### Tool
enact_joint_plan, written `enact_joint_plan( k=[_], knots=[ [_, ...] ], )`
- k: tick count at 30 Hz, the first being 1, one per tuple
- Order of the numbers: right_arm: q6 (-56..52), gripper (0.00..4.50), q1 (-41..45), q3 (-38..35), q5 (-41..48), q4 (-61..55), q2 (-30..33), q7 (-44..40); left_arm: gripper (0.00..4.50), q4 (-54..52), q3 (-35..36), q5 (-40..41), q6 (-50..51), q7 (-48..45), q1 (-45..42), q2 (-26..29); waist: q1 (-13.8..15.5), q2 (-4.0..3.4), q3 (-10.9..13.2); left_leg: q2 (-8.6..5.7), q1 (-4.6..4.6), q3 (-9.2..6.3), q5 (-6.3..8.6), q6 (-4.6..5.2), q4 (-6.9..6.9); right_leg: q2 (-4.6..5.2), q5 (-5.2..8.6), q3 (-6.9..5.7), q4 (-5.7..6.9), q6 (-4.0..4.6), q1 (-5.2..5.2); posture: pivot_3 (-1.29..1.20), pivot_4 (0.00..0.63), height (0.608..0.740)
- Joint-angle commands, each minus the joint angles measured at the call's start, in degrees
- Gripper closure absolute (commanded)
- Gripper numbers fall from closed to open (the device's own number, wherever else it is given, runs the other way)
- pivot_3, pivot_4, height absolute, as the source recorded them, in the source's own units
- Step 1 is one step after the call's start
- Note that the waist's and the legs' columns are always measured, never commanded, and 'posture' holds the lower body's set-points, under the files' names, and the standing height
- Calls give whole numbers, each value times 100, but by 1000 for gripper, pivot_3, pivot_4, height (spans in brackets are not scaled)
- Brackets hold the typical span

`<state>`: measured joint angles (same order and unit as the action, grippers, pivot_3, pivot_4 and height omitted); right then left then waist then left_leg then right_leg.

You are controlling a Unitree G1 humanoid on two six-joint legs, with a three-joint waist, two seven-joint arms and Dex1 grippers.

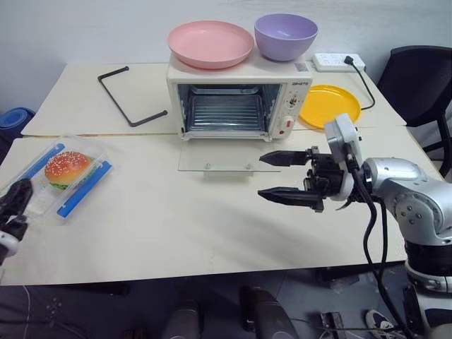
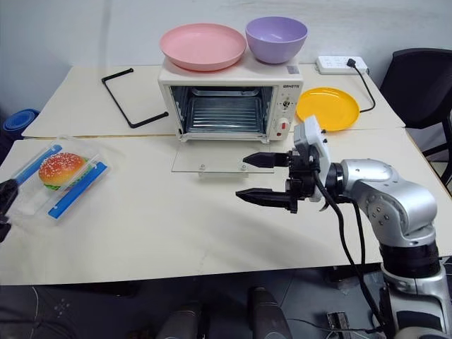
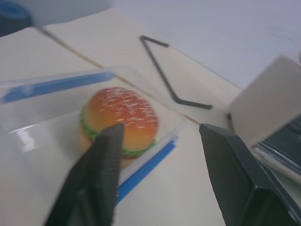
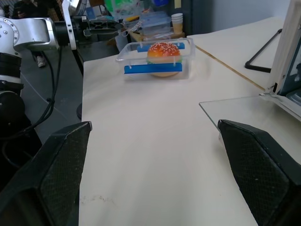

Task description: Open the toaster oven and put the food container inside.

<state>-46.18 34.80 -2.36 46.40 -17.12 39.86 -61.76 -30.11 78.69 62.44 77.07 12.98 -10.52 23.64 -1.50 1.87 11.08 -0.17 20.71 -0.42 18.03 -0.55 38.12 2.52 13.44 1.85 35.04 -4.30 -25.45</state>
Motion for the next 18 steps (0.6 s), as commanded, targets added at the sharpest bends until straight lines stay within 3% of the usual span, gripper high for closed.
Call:
enact_joint_plan(
  k=[1, 9, 18],
  knots=[
    [111, 0, 163, 31, 20, 30, -17, -128, 686, 428, 365, 86, 261, 873, -51, 374, 2, 2, -1, 0, 0, -1, 0, -2, 0, 0, 0, -1, 0, 1, 0, 0, 150, 740],
    [57, 0, 81, -31, 152, -184, -63, 4, 686, 1579, -419, -572, 313, 1405, -568, 1145, 30, 8, -5, -4, -1, -2, 1, -8, -2, 5, 2, -3, -2, 4, 1, 0, 150, 740],
    [-90, 0, -297, -282, 455, -721, 24, 378, 686, 2632, -1243, -1513, 252, 1500, -1170, 1289, -13, 9, -5, 4, -3, 7, 8, -19, -16, 6, 4, 1, -9, 8, -3, 0, 150, 740]
  ],
)
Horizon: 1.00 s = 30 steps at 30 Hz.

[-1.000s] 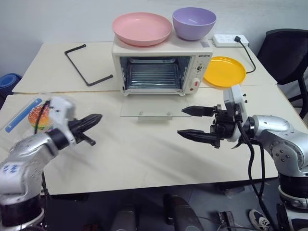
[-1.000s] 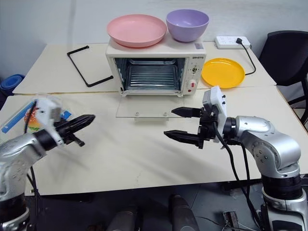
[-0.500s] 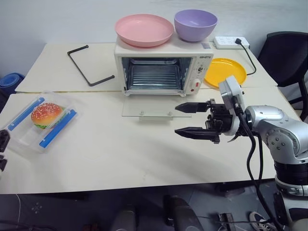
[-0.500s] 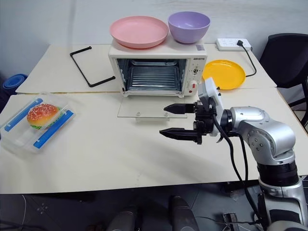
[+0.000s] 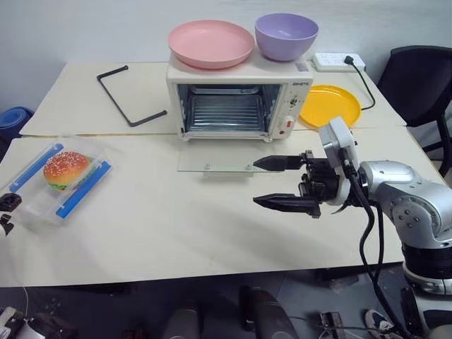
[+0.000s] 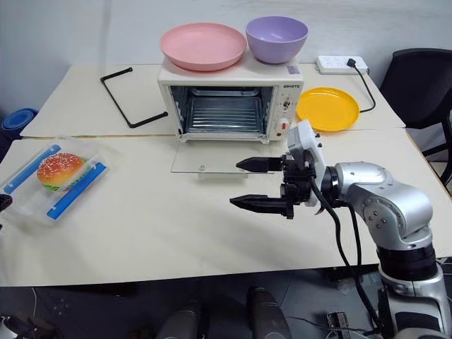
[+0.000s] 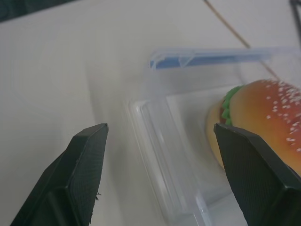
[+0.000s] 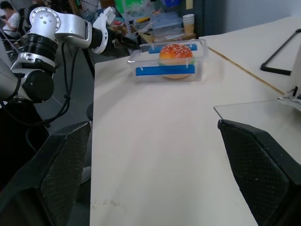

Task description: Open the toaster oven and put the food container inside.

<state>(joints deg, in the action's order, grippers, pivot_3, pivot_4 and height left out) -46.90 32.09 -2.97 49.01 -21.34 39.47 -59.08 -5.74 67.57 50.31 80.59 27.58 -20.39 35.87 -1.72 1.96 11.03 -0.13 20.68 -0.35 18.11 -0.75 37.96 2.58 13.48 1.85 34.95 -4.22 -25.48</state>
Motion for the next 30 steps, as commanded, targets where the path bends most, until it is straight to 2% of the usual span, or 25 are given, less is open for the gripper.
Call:
enact_joint_plan(
  k=[1, 4, 10, 13, 17, 21, 24, 27, 30],
  knots=[
    [-30, 0, -56, -258, 226, -344, 71, 157, 864, 310, -191, -385, -139, 56, -318, 38, 14, 2, -1, 1, 0, -2, 0, 0, 0, 0, 0, -2, 1, 0, 0, 0, 150, 740],
    [-58, 0, -122, -338, 306, -429, 96, 270, 1550, 608, -301, -612, -224, 80, -671, 16, 24, 4, -1, 1, 0, -6, -1, -1, 0, 0, 0, -6, 2, 1, 0, 0, 150, 740],
    [-62, 0, -327, -453, 399, -630, 183, 426, 3501, 1031, -529, -1004, -351, -51, -1186, 139, 27, 6, -2, 1, 2, -6, 1, -3, 0, 2, 0, -6, -2, 1, 0, 0, 150, 740],
    [-100, 0, -392, -507, 472, -648, 243, 474, 4290, 1027, -718, -1119, -296, -312, -1135, 257, 1, 7, -1, 1, 6, -3, 3, -4, -2, 2, 0, -4, -6, 1, -3, 0, 150, 740],
    [-521, 0, -500, -768, 1147, -667, 459, 437, 4426, 919, -1439, -954, 7, -1332, -902, 723, 14, 13, 1, 6, 13, -5, 6, -9, -4, 1, 1, -6, -8, 3, -11, 0, 150, 740],
    [-194, 0, -657, -727, 711, -840, 545, 591, 4426, 732, -2042, -515, 496, -2420, -1166, 1188, 35, 13, 1, 8, 27, -22, 5, -9, -4, 4, 4, -20, -17, 8, -13, 0, 150, 740],
    [-164, 0, -794, -775, 748, -868, 530, 615, 4426, 496, -2546, -321, 819, -2986, -1391, 1420, 46, 13, 1, 3, 40, -37, 3, -8, 1, 13, 4, -34, -26, 9, -13, 0, 150, 740],
    [-91, 0, -981, -807, 687, -940, 522, 706, 4426, 174, -3192, -176, 1023, -3374, -1825, 1397, 54, 11, 2, 2, 46, -41, 5, -6, -3, 17, 4, -36, -34, 9, -14, 0, 150, 740],
    [-28, 0, -1138, -880, 658, -970, 552, 780, 4426, 107, -3815, -370, 995, -3406, -2373, 1133, 65, 10, 3, 2, 52, -46, 6, -7, -4, 17, 4, -41, -38, 8, -16, 0, 150, 740]
  ],
)
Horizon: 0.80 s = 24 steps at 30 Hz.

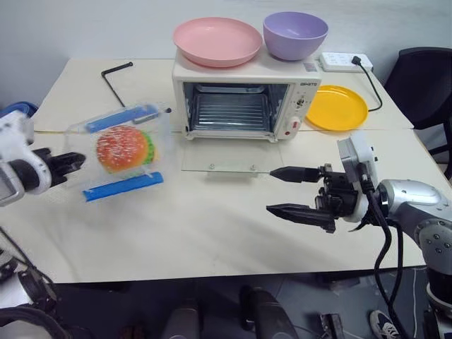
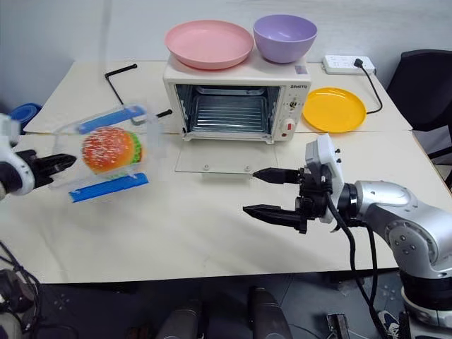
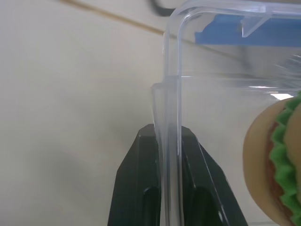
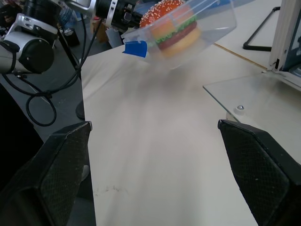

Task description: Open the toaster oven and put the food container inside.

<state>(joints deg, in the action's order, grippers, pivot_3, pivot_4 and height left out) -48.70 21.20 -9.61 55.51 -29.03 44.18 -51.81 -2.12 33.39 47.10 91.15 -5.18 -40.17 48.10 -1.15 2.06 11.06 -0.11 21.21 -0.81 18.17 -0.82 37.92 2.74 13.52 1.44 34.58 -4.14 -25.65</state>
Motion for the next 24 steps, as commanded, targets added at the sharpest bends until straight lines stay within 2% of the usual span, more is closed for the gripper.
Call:
enact_joint_plan(
  k=[1, 8, 15, 20, 24],
  knots=[
    [161, 0, -94, -248, 2, -209, 95, 89, 4426, -189, -723, -148, -115, -138, -626, -230, 17, 0, 0, -1, 1, 0, 0, 0, 0, 0, 0, -1, 0, -1, 0, 0, 150, 740],
    [218, 0, -377, -415, -7, -319, 132, 313, 4426, 463, -2636, -857, -872, -622, -1742, -987, 60, -2, 2, -2, -2, 7, -2, -1, 2, -15, -2, 4, 7, -3, -1, 0, 150, 740],
    [265, 0, -630, -560, 11, -488, 88, 684, 4426, 1640, -3323, -1701, -1736, -807, -2397, -1669, 102, -5, 3, -3, -2, 16, -3, 2, 5, -21, -2, 10, 12, -5, -4, 0, 150, 740],
    [332, 0, -758, -654, -120, -499, 71, 991, 2878, 2635, -3195, -2080, -2234, -830, -2857, -2119, 117, -5, 3, -10, 0, 18, -8, 11, 9, -20, -7, 13, 12, -14, -2, 0, 150, 740],
    [381, 0, -795, -618, -190, -461, 31, 1166, 1665, 2795, -2762, -2065, -2224, -792, -2913, -2240, 97, -5, 3, -9, -1, 28, -7, 14, 10, -20, -10, 25, 13, -19, -3, 0, 150, 740]
  ],
)
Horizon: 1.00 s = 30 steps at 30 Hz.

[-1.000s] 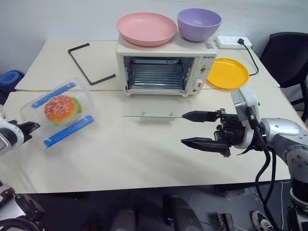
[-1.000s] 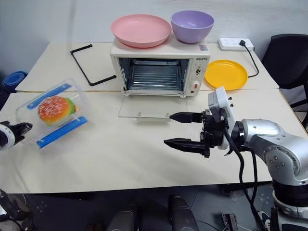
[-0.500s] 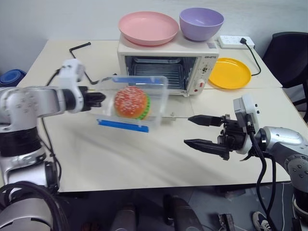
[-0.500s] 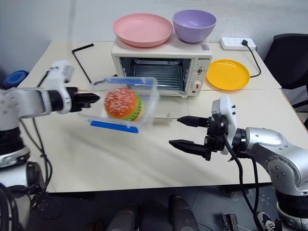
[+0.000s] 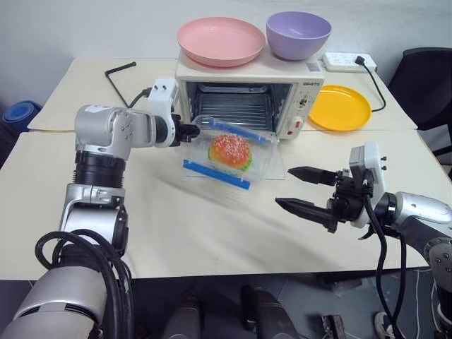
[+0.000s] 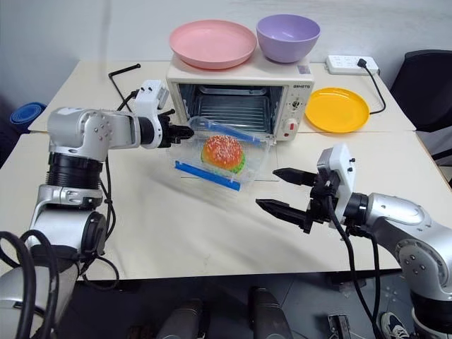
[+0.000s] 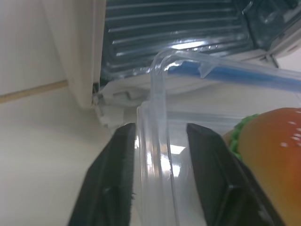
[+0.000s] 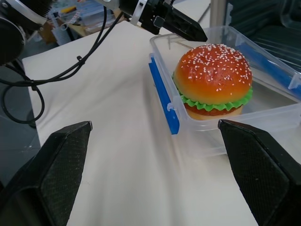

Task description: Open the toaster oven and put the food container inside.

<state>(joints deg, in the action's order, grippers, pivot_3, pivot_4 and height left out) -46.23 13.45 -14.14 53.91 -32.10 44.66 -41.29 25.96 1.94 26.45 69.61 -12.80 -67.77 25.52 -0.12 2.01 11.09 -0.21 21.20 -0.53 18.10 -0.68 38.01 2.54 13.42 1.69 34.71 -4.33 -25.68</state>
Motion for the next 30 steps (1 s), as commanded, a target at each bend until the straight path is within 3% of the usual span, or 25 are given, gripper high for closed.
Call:
enact_joint_plan(
  k=[1, 8, 9, 12, 16, 19, 22, 25, 30],
  knots=[
    [138, 0, -41, -146, -34, -170, -25, 151, 1665, -94, 550, 92, -25, -72, -122, 25, -11, 0, 0, 1, -1, 1, 0, 0, 0, 0, 0, 1, 2, 0, 0, 0, 150, 740],
    [21, 0, -168, 57, 117, -392, -169, 373, 1665, -1591, 1635, 1220, 465, -1245, 666, 617, -45, -1, 1, 7, -3, 5, -1, -3, 0, -4, 0, 8, 29, 0, -9, 0, 150, 740],
    [-10, 189, -155, 102, 146, -399, -213, 416, 1638, -1827, 1758, 1407, 474, -1483, 857, 763, -43, -1, 1, 7, -4, 4, -2, -5, 0, -2, 0, 8, 28, 0, -8, 0, 150, 740],
    [-95, 945, -106, 249, 212, -380, -339, 546, 2197, -2455, 2062, 2059, 505, -2413, 1464, 1242, -56, -2, 1, 5, -9, 5, -3, -7, 4, 1, 1, 10, 26, 2, -7, 0, 150, 740],
    [-98, 2423, 47, 585, 128, -303, -453, 530, 3485, -3244, 1592, 2250, -55, -4036, 2609, 2208, -73, -3, 1, 4, -16, 5, -6, -8, 4, 2, 5, 11, 29, 10, -4, 0, 150, 740],
    [-4, 3464, 207, 982, -147, -119, -638, 550, 4436, -3518, 1021, 1830, -741, -4469, 3131, 2558, -36, -4, 2, 3, -23, 3, -8, -4, 5, 2, 11, 9, 27, 20, 5, 0, 150, 740],
    [160, 4467, 471, 1478, -621, 181, -907, 554, 4500, -3556, 417, 1268, -1447, -4557, 3362, 2591, 5, -4, 2, 0, -23, 0, -16, 7, 7, 2, 14, 9, 15, 26, 13, 0, 150, 740],
    [336, 4467, 804, 1871, -1225, 645, -1221, 745, 4500, -3384, -203, 590, -2090, -4508, 3340, 2510, -7, -4, 2, -1, -16, 5, -18, 10, 8, 1, 12, 13, 8, 22, 12, 0, 150, 740],
    [675, 4467, 1324, 2266, -2355, 1528, -1632, 1238, 4500, -2815, -680, 107, -2497, -4265, 2830, 1881, -5, -4, 2, -4, -3, 3, -15, 14, 9, -7, 2, 9, 19, 5, 1, 0, 150, 740]
  ],
)
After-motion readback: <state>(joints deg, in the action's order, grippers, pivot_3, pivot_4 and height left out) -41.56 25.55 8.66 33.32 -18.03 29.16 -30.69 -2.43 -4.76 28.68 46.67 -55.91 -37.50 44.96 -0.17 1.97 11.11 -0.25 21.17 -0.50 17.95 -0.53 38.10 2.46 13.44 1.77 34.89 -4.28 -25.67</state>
